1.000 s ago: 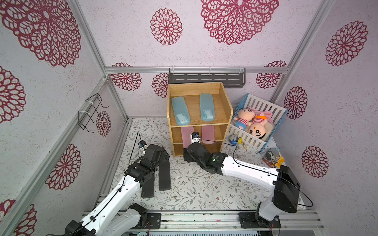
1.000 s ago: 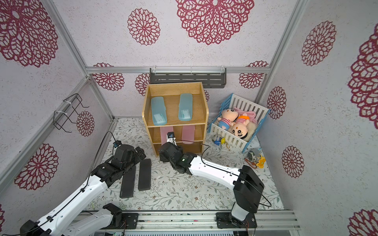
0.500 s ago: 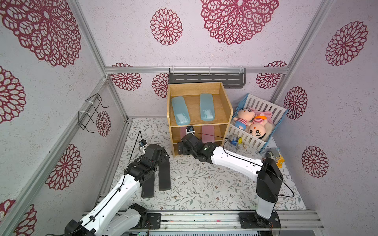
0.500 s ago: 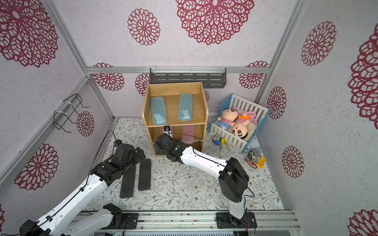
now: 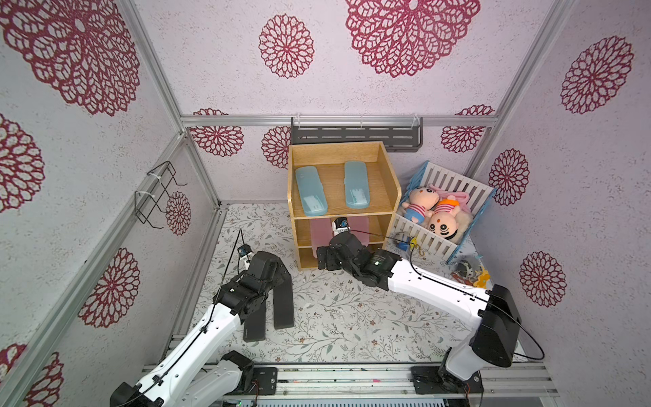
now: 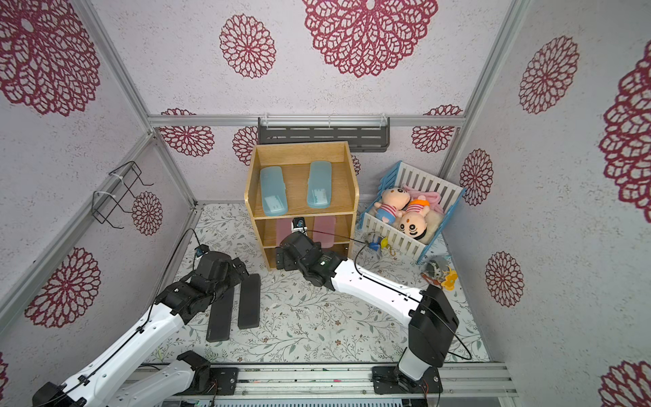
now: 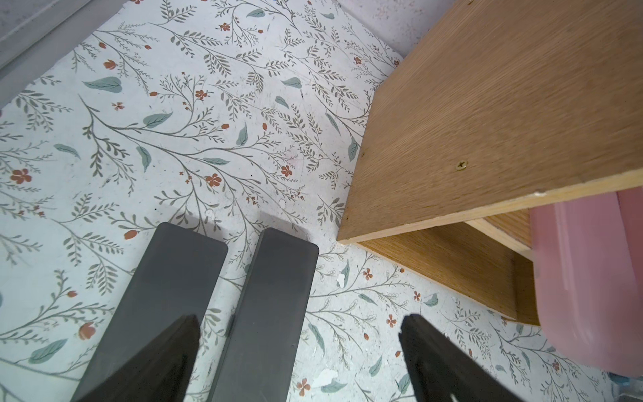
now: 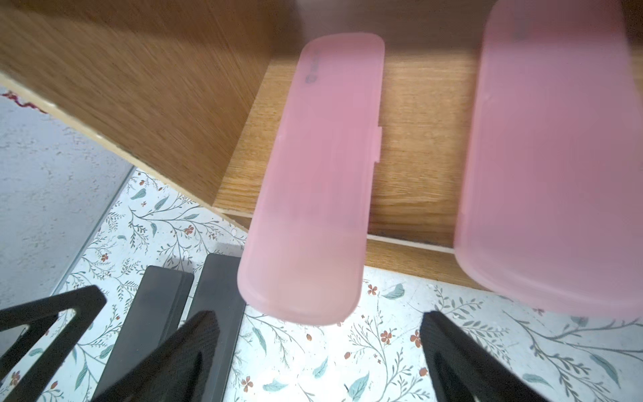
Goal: Place the pencil cases on the shelf according to color
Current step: Place the pencil case on the shelf.
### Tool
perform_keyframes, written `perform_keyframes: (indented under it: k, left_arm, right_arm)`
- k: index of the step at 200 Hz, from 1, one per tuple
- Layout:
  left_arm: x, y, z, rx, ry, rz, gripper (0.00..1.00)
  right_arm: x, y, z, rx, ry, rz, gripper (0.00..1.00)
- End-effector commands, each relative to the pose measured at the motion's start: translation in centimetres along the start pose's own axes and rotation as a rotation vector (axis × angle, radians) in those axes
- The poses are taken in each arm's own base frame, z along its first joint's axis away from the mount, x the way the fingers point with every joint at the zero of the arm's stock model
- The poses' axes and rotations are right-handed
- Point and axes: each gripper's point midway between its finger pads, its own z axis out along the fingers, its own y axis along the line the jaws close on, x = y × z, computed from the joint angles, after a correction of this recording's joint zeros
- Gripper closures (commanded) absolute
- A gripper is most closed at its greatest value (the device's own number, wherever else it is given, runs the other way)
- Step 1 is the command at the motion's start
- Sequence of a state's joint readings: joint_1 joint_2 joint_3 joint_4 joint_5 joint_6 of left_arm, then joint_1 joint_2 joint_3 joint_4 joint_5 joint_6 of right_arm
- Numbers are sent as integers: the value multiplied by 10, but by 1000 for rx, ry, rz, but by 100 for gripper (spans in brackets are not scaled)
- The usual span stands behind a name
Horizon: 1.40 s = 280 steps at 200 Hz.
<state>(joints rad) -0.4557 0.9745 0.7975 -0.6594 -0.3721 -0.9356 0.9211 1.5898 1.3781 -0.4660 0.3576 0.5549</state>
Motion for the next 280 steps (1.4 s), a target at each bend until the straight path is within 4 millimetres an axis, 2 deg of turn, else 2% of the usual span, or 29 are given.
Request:
perform_keyframes:
  k: [1, 19, 49, 69, 94, 113, 144, 168, 196, 226, 249, 280]
  left_arm:
    - [7, 3, 5, 13, 11, -7, 3]
    - [12, -4, 8, 77, 21, -28, 3]
    - [15, 1, 14, 68, 20, -44, 3]
    - [20, 3, 21, 56, 46, -40, 3]
    - [29, 6, 35, 34, 81, -30, 3]
    - [38, 9, 45, -1, 121, -12, 3]
    - [50, 11, 55, -32, 176, 8, 3]
    - [51, 12, 55, -39, 185, 14, 3]
    - [53, 15, 52, -50, 191, 19, 3]
    - [62, 18, 54, -56, 221, 29, 3]
    - [70, 20, 56, -64, 244, 46, 3]
    - [84, 16, 61, -75, 277, 83, 3]
  right_arm:
    - [-14, -2, -23, -26, -56, 13, 8]
    - [-6, -5, -28, -41, -45, 7, 23]
    - [10, 0, -27, -92, -12, -1, 53]
    - [18, 8, -18, -126, 17, -11, 62]
    - [21, 18, 0, -136, 36, -27, 66]
    - [17, 22, 15, -110, 37, -42, 66]
    - [-8, 23, 36, -92, 8, -46, 64]
    - [-28, 26, 49, -78, -14, -61, 62]
    - [-39, 26, 55, -55, -19, -74, 61]
    - [-29, 23, 43, -71, -14, -60, 54]
    - [-12, 15, 28, -81, -7, -52, 46]
    - [13, 15, 3, -131, -4, -61, 34]
